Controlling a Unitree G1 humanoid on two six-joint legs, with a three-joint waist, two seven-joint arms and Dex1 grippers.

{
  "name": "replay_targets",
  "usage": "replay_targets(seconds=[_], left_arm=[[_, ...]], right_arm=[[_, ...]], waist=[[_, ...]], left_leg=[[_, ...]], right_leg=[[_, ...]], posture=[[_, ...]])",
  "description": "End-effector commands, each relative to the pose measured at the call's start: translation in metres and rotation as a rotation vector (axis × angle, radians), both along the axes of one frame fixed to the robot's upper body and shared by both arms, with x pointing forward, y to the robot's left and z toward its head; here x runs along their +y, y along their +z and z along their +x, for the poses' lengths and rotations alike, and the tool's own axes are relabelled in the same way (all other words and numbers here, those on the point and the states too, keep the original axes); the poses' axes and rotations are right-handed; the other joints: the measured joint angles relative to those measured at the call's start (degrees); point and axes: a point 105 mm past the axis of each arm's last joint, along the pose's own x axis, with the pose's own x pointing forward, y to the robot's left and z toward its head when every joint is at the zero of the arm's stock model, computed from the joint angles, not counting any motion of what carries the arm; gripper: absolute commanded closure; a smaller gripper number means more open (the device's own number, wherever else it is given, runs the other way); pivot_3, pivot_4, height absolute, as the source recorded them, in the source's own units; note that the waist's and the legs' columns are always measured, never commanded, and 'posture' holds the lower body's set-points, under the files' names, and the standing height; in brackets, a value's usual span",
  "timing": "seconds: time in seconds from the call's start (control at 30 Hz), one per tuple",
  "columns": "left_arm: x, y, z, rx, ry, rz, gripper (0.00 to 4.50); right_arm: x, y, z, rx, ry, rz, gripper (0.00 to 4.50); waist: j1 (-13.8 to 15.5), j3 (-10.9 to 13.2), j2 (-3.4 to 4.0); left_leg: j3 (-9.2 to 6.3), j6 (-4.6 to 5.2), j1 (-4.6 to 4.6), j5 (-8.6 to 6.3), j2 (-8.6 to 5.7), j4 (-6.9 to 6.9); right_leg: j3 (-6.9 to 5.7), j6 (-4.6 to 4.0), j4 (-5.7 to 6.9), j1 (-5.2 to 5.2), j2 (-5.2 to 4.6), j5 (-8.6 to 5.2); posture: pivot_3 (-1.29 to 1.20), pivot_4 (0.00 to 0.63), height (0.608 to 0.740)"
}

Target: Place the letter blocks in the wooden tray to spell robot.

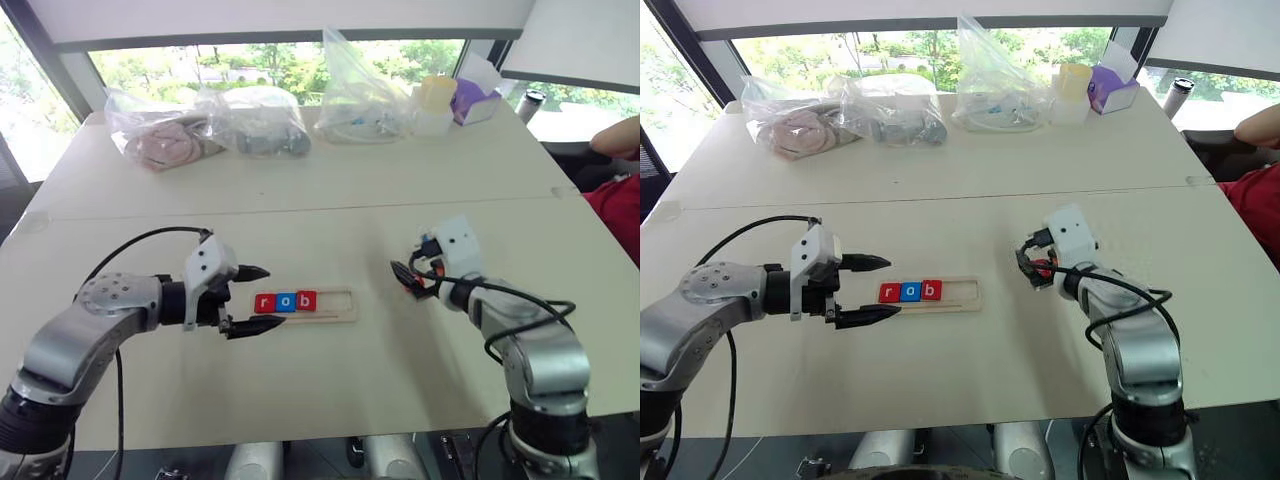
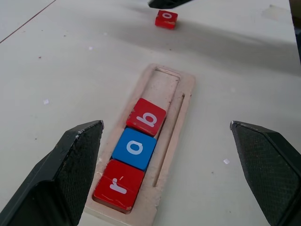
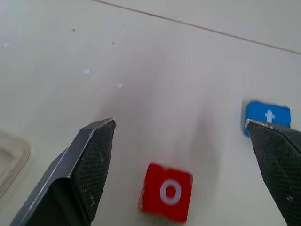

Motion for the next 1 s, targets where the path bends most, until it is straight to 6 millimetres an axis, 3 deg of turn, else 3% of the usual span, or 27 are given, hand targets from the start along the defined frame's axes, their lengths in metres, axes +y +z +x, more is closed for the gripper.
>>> replay_targets(seconds=[0.03, 0.3, 0.33, 0.37, 0.53, 0.77, 0.93, 1.0], left_arm=[[-0.004, 0.002, 0.002, -0.016, -0.032, 0.0, 0.0], [-0.002, -0.001, 0.006, -0.02, -0.03, 0.018, 0.0], [-0.002, -0.001, 0.007, -0.021, -0.03, 0.018, 0.0], [-0.002, -0.002, 0.007, -0.022, -0.03, 0.018, 0.0], [-0.003, -0.002, 0.007, -0.026, -0.031, 0.017, 0.0], [-0.007, -0.006, 0.008, -0.031, -0.047, 0.022, 0.0], [-0.011, -0.008, 0.009, -0.03, -0.067, 0.018, 0.0], [-0.012, -0.008, 0.009, -0.03, -0.074, 0.016, 0.0]], right_arm=[[0.012, -0.007, -0.013, 0.026, -0.006, 0.011, 0.03], [0.002, -0.027, -0.005, 0.07, -0.09, -0.003, 0.03], [0.001, -0.027, -0.003, 0.069, -0.099, 0.004, 0.55], [0.002, -0.027, -0.002, 0.068, -0.101, 0.01, 0.78], [0.004, -0.026, -0.002, 0.067, -0.109, 0.026, 3.33], [-0.002, -0.022, -0.008, 0.09, -0.325, 0.149, 3.34], [0.017, -0.029, -0.016, 0.171, -0.329, 0.184, 3.34], [0.019, -0.029, -0.015, 0.17, -0.325, 0.187, 2.3]], waist=[[0.0, 0.0, 0.0], [-0.1, 0.0, 0.0], [-0.1, 0.0, 0.0], [-0.1, 0.0, 0.0], [-0.1, 0.0, 0.0], [-0.1, 0.0, 0.0], [-0.1, 0.0, 0.02], [-0.1, 0.0, 0.02]], left_leg=[[0.0, 0.0, 0.0, 0.0, 0.0, 0.0], [0.03, 0.0, -0.01, 0.0, -0.03, 0.01], [0.02, 0.0, -0.02, 0.0, -0.03, 0.01], [0.02, 0.0, -0.02, 0.0, -0.02, 0.0], [0.01, 0.0, -0.03, 0.0, -0.02, 0.0], [-0.02, 0.0, -0.03, 0.0, 0.0, 0.0], [-0.03, 0.0, -0.04, 0.0, 0.03, 0.0], [-0.02, 0.0, -0.04, 0.0, 0.02, -0.01]], right_leg=[[0.0, 0.01, -0.01, 0.01, -0.01, -0.01], [0.04, 0.08, -0.05, -0.01, -0.08, -0.05], [0.03, 0.07, -0.05, -0.01, -0.07, -0.04], [0.03, 0.07, -0.05, -0.01, -0.06, -0.04], [0.04, 0.09, -0.06, -0.01, -0.07, -0.05], [0.03, 0.09, -0.04, -0.03, -0.04, -0.05], [0.03, -0.01, -0.04, -0.05, -0.06, 0.0], [0.03, -0.01, -0.05, -0.05, -0.08, 0.0]], posture=[[0.0, 0.15, 0.74], [0.0, 0.15, 0.74], [0.0, 0.15, 0.74], [0.0, 0.15, 0.74], [0.0, 0.15, 0.74], [0.0, 0.15, 0.74], [0.0, 0.15, 0.74], [0.0, 0.15, 0.74]])
